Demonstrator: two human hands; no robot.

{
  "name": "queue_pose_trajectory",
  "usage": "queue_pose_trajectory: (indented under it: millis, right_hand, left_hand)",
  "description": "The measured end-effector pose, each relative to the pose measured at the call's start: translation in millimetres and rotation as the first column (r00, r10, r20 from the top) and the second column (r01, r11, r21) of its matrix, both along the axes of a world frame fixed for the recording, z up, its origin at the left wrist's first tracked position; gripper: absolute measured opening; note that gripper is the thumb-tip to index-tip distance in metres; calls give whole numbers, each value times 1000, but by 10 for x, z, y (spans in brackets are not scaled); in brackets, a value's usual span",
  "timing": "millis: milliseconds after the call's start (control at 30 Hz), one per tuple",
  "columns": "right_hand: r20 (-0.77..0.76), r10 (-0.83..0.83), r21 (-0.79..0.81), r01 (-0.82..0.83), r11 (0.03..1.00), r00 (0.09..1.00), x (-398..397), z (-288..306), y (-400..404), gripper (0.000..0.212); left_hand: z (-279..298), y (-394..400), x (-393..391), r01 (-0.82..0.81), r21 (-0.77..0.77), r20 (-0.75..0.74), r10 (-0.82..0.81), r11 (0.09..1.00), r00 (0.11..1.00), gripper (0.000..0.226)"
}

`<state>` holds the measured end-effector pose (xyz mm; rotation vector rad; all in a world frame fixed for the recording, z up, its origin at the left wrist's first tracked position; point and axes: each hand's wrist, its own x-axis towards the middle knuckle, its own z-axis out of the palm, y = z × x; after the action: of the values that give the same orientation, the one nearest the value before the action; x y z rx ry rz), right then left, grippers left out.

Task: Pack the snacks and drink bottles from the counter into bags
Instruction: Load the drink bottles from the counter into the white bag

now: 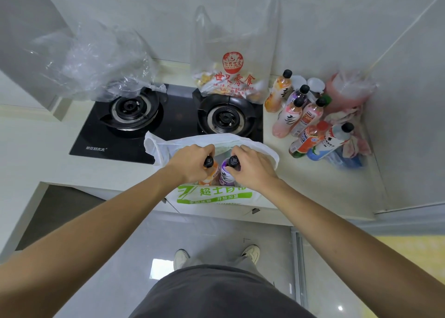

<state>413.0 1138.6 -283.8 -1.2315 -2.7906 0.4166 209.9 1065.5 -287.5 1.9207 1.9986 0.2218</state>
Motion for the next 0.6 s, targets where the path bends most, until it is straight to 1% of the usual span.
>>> queue_pose_trajectory:
  millis: [133, 300, 433, 533, 600]
  right_hand:
    - [-9, -11, -22, 10, 1000, 1000, -12, 16, -9, 37]
    - [-8, -25, -13, 25, 1000, 1000, -4, 45, -37, 37]
    - [-65, -75, -38, 72, 997, 995, 51, 133, -12, 41]
    - [-87, -148, -30, 146, 989, 985, 132, 230, 96, 39]
    - [-87, -196, -6, 196, 981, 977, 226, 283, 213, 37]
  left_hand:
    - [16, -3, -28, 13, -11, 7, -13, 1000, 1000, 26]
    - [50, 2, -29, 28, -7, -1, -28, 1000, 1000, 29]
    - [127, 50, -15, 4, 84, -28, -1, 996, 1000, 39]
    - [188, 170, 30, 32, 163, -49, -24, 986, 999, 40]
    - [237, 300, 107, 66, 176, -50, -58, 982, 997, 40]
